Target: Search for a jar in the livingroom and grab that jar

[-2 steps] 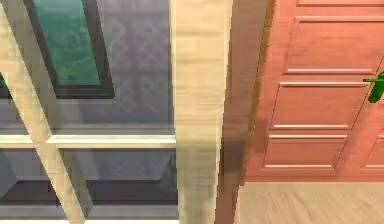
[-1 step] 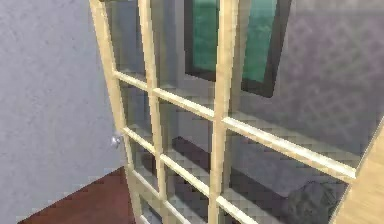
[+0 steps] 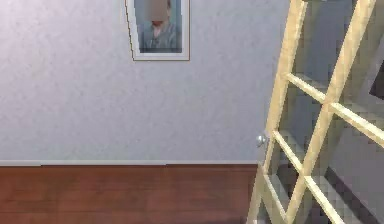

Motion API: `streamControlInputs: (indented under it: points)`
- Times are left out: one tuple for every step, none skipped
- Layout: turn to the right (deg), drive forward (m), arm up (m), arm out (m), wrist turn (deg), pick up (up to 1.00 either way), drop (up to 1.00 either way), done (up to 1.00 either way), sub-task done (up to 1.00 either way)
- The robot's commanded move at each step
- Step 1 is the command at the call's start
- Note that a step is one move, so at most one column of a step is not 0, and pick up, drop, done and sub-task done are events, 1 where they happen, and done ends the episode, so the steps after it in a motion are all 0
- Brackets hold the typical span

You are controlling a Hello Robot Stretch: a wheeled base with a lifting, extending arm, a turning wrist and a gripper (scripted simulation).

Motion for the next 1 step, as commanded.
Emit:
streamControlInputs:
  points:
    - [-45.0,0.00,0.00,0.00,0.0,0.00,0.00,0.00,0.00]
